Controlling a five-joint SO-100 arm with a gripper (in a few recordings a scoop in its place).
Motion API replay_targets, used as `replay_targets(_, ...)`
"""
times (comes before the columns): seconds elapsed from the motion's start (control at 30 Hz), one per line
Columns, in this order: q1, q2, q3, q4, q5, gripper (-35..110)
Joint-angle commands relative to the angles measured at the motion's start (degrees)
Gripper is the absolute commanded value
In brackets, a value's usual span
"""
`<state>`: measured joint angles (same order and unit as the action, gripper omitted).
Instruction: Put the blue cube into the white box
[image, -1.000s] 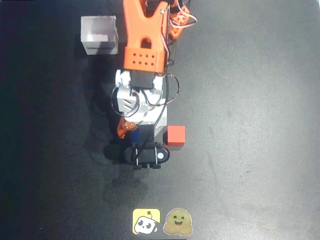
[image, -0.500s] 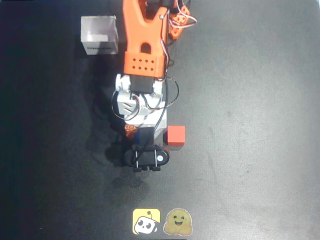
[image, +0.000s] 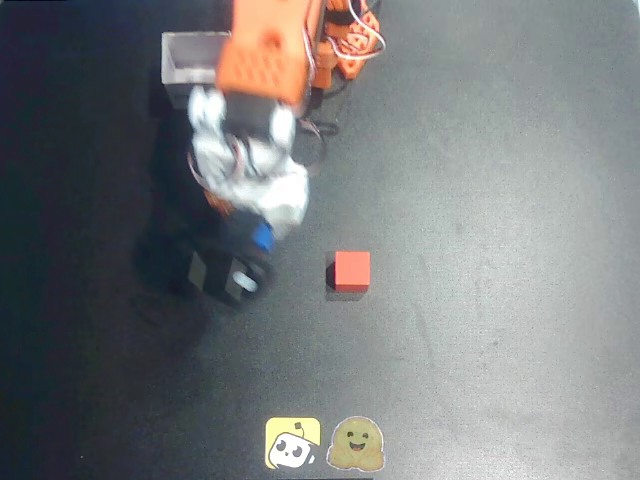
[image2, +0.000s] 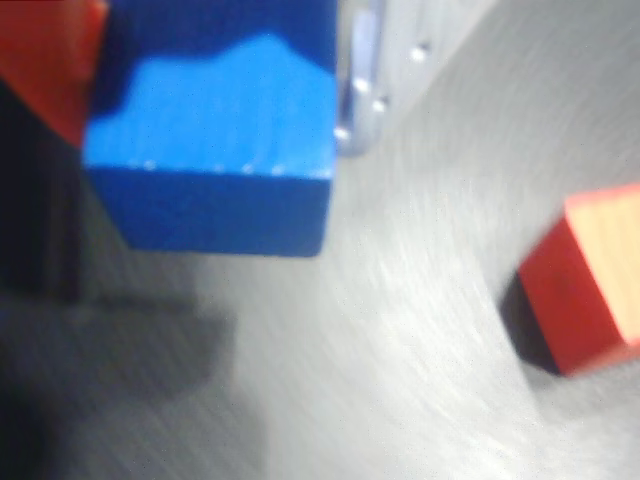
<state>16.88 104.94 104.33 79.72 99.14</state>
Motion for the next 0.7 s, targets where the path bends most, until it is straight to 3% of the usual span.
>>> replay_targets(0.0,6.0,6.5,-1.7,5.5,3.4,0)
replay_targets(0.37,27.9,11.0,0.4,19.7,2.9,0)
replay_targets(0.67,40.8,11.4,2.6,23.5,-1.8,0)
